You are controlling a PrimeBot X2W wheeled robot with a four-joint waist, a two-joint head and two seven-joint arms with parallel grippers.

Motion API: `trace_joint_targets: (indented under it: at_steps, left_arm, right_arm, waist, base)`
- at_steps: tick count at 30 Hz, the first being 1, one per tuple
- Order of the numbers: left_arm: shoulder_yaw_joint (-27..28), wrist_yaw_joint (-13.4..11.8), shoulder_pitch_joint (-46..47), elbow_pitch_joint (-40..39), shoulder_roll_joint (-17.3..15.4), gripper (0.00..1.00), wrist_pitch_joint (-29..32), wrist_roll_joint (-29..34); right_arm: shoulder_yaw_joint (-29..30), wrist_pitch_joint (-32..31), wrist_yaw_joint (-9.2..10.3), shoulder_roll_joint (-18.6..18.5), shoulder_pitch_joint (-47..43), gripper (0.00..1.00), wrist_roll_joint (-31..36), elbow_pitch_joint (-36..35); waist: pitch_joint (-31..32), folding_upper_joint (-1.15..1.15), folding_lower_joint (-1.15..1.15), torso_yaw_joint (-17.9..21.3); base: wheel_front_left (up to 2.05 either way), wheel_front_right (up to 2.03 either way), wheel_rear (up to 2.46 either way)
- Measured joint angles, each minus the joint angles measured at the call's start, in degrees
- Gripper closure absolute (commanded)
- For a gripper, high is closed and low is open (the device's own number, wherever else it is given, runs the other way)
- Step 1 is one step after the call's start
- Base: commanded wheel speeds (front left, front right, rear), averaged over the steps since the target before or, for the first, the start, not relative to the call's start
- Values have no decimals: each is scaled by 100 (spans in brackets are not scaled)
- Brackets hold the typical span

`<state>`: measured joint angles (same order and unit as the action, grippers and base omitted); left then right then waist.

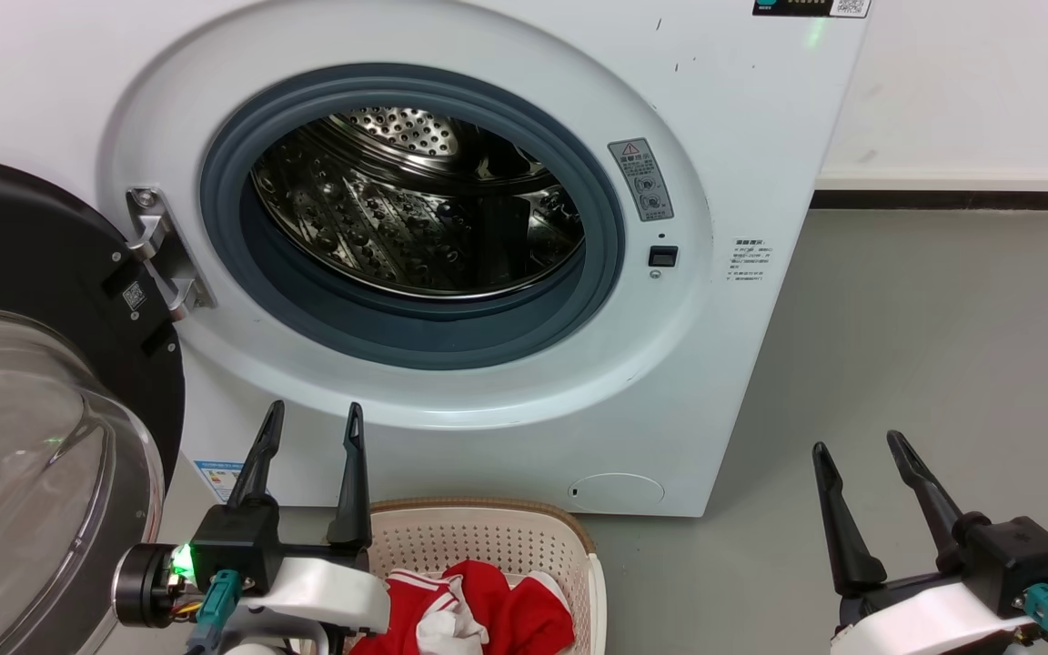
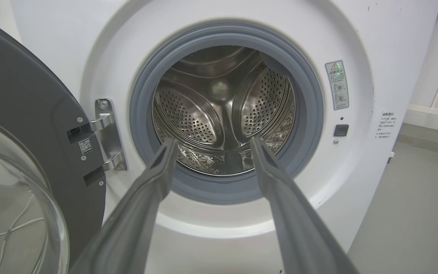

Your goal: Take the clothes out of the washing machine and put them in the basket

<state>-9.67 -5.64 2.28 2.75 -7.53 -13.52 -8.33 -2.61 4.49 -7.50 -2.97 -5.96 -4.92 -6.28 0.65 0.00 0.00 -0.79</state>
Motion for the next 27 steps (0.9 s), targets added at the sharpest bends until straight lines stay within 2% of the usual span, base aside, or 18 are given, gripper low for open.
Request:
trace_joint_targets:
  at_steps: [4,5,9,27]
  left_arm:
    - [-34,-13,-14,-16,-18,0,23,-4]
    - [-37,-11,-25,-3,-18,100,24,-7]
    - [-60,11,-149,149,19,100,55,-157]
    - [260,303,-92,407,63,100,442,-2136]
  right_arm:
    - [1,0,0,0,0,0,-9,0]
    - [1,0,-1,0,-2,100,-9,21]
    - [-16,-2,-1,-1,-68,100,-136,164]
    - [27,-111,0,-98,136,100,-2290,615]
  waist:
    - [-8,0,0,3]
    - [-8,0,0,3]
    - [-11,0,1,4]
    - [-21,0,1,15]
  base:
    - [0,0,0]
    - [0,0,0]
    - [0,0,0]
    - [0,0,0]
